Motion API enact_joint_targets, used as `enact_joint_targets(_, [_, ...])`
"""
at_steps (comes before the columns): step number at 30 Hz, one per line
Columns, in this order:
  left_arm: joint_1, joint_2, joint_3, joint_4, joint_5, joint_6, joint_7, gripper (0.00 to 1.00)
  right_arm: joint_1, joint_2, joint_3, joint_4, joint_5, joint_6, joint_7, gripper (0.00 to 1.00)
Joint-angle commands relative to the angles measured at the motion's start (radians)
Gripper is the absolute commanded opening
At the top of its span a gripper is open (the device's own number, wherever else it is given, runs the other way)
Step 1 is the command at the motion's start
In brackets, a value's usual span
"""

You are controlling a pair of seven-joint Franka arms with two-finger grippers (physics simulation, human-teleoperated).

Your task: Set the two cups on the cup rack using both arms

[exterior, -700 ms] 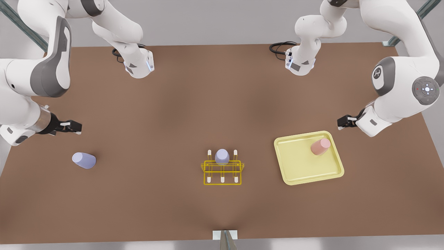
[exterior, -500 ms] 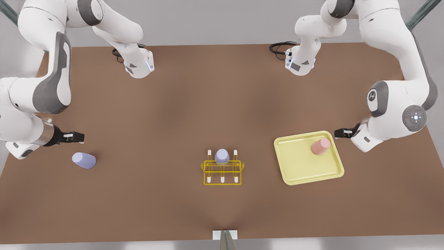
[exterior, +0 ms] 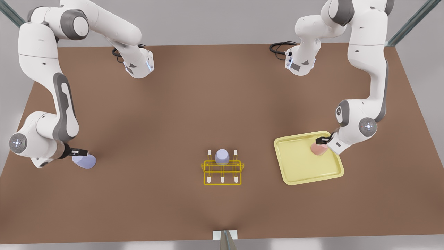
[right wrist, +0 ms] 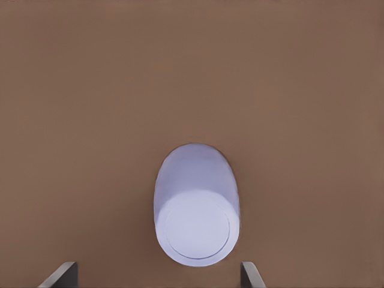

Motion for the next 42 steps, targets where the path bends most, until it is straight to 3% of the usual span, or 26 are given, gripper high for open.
enact_joint_targets(1, [0.003, 0.014, 0.000, -0.009, 0.000, 0.166, 0.002, 1.00, -0.002, 0.000, -0.015, -0.017, -0.016, 0.176, -0.037, 1.00])
enact_joint_targets(16, [0.012, 0.072, 0.000, -0.075, 0.001, 0.181, 0.002, 1.00, -0.038, 0.112, -0.020, -0.009, -0.005, 0.190, -0.031, 1.00])
enact_joint_targets(34, [-0.004, 0.094, 0.000, -0.072, 0.000, 0.216, 0.002, 0.87, -0.041, 0.141, -0.021, -0.015, -0.006, 0.232, -0.036, 1.00])
enact_joint_targets(35, [-0.002, 0.092, 0.000, -0.072, 0.000, 0.216, 0.002, 0.86, -0.040, 0.141, -0.021, -0.015, -0.006, 0.232, -0.036, 0.99])
enact_joint_targets(37, [-0.002, 0.088, 0.000, -0.072, 0.000, 0.215, 0.002, 0.86, -0.040, 0.141, -0.021, -0.015, -0.006, 0.232, -0.040, 0.83])
enact_joint_targets(42, [-0.001, 0.071, -0.003, -0.068, 0.001, 0.215, 0.002, 0.83, -0.038, 0.143, -0.021, -0.009, -0.006, 0.227, -0.037, 0.81])
